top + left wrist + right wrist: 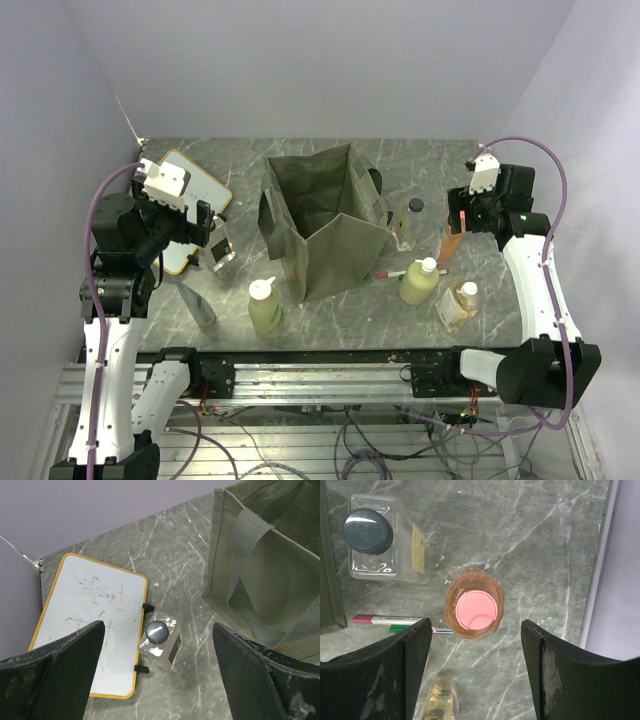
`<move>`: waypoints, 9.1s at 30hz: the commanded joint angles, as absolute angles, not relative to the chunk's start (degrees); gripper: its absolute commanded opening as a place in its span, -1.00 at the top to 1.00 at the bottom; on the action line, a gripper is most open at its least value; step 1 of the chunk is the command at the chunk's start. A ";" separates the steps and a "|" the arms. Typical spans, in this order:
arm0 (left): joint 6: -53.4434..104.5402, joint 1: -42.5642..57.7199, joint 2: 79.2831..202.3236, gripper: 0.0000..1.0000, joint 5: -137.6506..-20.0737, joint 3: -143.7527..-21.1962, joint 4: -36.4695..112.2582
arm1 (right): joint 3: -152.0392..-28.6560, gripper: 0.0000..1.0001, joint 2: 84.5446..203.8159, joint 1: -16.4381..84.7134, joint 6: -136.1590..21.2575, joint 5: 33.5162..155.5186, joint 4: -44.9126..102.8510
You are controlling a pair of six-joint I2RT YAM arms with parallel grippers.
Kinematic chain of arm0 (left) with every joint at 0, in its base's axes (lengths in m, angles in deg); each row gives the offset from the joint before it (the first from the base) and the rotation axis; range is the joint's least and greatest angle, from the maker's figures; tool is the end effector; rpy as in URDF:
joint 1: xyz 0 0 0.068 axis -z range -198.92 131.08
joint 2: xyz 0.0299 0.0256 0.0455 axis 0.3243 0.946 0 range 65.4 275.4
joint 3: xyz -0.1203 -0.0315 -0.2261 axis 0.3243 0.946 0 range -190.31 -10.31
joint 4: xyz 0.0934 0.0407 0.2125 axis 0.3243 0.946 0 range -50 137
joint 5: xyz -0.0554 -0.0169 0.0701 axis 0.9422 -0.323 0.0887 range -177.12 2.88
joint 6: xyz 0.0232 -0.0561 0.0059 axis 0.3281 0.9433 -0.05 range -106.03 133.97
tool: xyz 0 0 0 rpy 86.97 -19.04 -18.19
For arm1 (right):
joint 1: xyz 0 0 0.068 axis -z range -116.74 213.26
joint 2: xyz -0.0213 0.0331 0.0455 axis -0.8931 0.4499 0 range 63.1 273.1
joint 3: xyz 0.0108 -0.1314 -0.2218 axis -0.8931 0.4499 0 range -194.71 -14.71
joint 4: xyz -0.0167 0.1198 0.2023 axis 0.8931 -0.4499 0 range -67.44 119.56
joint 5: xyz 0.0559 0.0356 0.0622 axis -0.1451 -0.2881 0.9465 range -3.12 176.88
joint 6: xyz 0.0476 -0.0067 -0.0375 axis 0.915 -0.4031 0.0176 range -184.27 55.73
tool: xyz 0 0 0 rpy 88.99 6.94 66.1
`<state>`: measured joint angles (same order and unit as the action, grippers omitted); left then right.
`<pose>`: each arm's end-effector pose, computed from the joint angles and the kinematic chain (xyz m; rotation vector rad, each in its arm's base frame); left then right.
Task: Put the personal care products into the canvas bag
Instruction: Pick up the care product from the center of the board, then place the care product in the canvas bag.
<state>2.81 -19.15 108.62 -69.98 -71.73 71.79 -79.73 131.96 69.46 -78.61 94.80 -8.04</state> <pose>0.1408 -0.0129 0.3811 0.3812 1.7582 -0.1285 0.2397 -0.0196 0.3119 -0.2335 2.2740 -0.0280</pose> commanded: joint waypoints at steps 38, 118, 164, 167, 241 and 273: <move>2.98 -19.71 107.84 -0.99 -67.49 -71.13 70.89 | -75.15 -0.84 135.84 69.78 -76.17 93.65 -3.39; 0.62 -19.71 108.25 -0.99 -67.09 -69.61 71.55 | -83.94 1.00 133.43 69.29 -75.35 100.31 -3.70; -1.51 -19.45 119.39 -0.99 -70.71 -72.71 69.86 | -148.14 1.00 154.98 32.35 -71.12 93.02 -16.05; -1.04 -19.41 119.69 -0.99 -70.41 -72.91 69.54 | -148.36 1.00 157.18 28.69 -71.16 93.25 -16.31; 32.25 -1.72 141.65 0.57 -65.06 -81.27 56.74 | -100.67 1.00 161.72 27.36 -67.65 82.09 16.19; 28.58 -1.17 141.43 0.86 -65.65 -81.17 58.30 | -92.19 0.68 164.80 29.60 -71.14 81.19 18.69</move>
<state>29.98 -1.69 142.04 -66.06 -81.59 58.63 -92.88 164.59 28.50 -69.26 83.61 17.71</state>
